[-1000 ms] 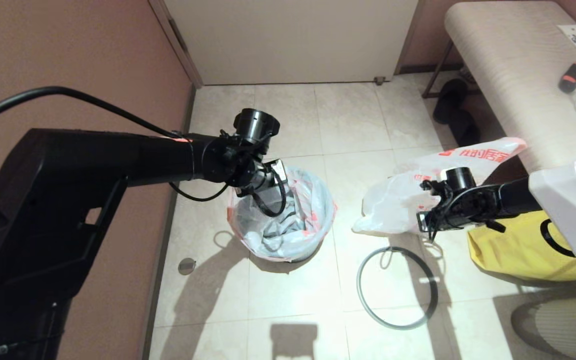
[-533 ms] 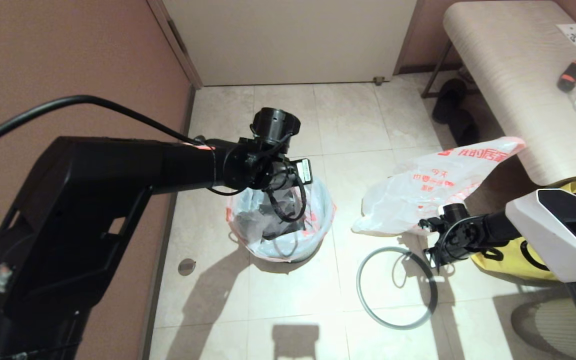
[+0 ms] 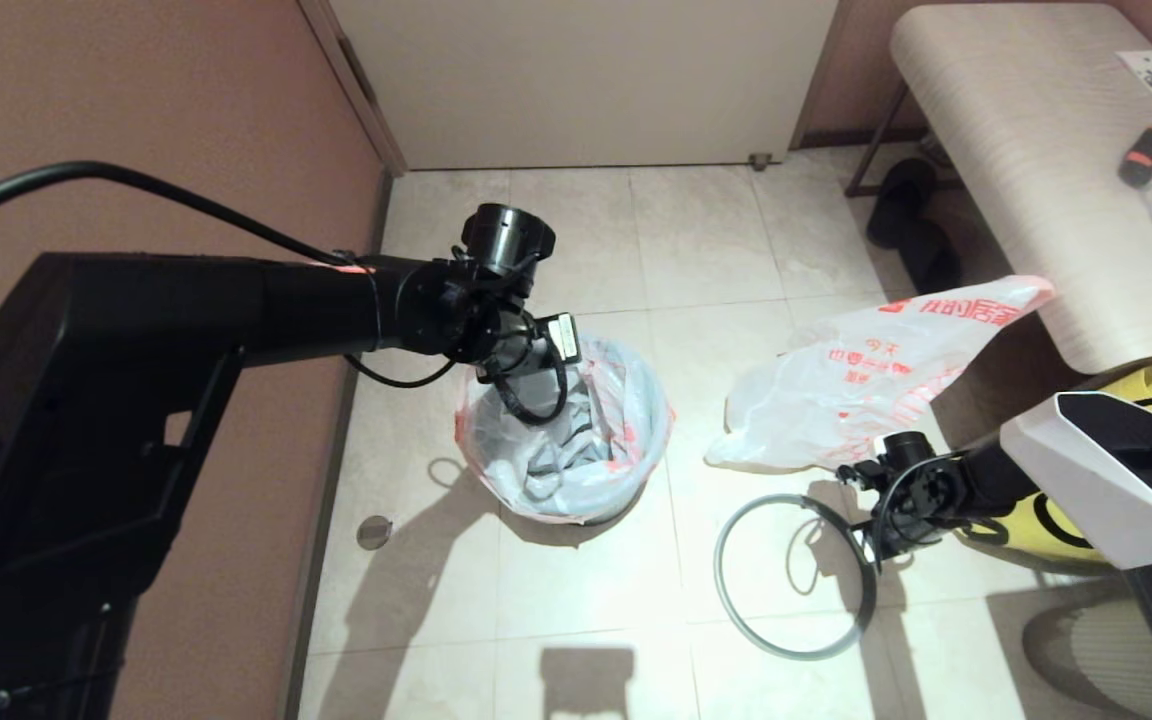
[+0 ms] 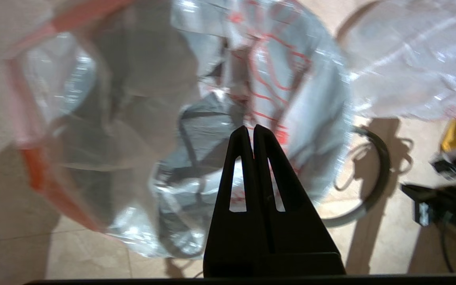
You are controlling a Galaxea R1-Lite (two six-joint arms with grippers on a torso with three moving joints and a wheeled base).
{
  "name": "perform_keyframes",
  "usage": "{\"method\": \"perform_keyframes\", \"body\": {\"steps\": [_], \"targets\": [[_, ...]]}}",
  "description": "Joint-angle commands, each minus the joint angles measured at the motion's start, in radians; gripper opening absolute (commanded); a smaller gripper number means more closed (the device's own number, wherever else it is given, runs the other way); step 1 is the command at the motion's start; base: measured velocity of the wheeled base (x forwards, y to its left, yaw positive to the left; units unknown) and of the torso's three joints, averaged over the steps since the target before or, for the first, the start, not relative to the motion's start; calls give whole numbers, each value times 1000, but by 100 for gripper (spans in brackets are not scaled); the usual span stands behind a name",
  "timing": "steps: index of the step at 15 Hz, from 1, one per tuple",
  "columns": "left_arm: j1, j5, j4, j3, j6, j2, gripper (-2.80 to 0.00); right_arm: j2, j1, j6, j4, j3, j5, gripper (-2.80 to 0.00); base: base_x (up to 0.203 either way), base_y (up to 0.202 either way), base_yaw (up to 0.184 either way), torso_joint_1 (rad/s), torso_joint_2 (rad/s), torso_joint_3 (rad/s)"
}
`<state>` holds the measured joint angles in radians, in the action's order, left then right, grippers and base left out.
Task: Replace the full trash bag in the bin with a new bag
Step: Place the trash can ring on the trash can
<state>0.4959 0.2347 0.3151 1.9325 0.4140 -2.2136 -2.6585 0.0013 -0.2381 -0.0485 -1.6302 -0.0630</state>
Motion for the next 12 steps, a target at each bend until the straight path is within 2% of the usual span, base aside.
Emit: {"method": "perform_keyframes", "body": {"steps": [1, 3, 6, 12], "targets": [[6, 1, 2, -3, 3, 17, -280, -23, -3, -3, 12, -3, -1, 0, 0, 0, 0, 0, 0, 0], [15, 2, 2, -3, 3, 14, -280, -63, -4, -9, 99, -4, 0, 0, 0, 0, 0, 0, 0, 0], [25, 2, 1, -3, 5, 9, -280, -127, -13, -63, 229, -3, -16, 0, 0, 0, 0, 0, 0, 0], [27, 1, 1, -3, 6, 11, -280, -186, -49, -138, 230, -57, -46, 0, 0, 0, 0, 0, 0, 0]]}}
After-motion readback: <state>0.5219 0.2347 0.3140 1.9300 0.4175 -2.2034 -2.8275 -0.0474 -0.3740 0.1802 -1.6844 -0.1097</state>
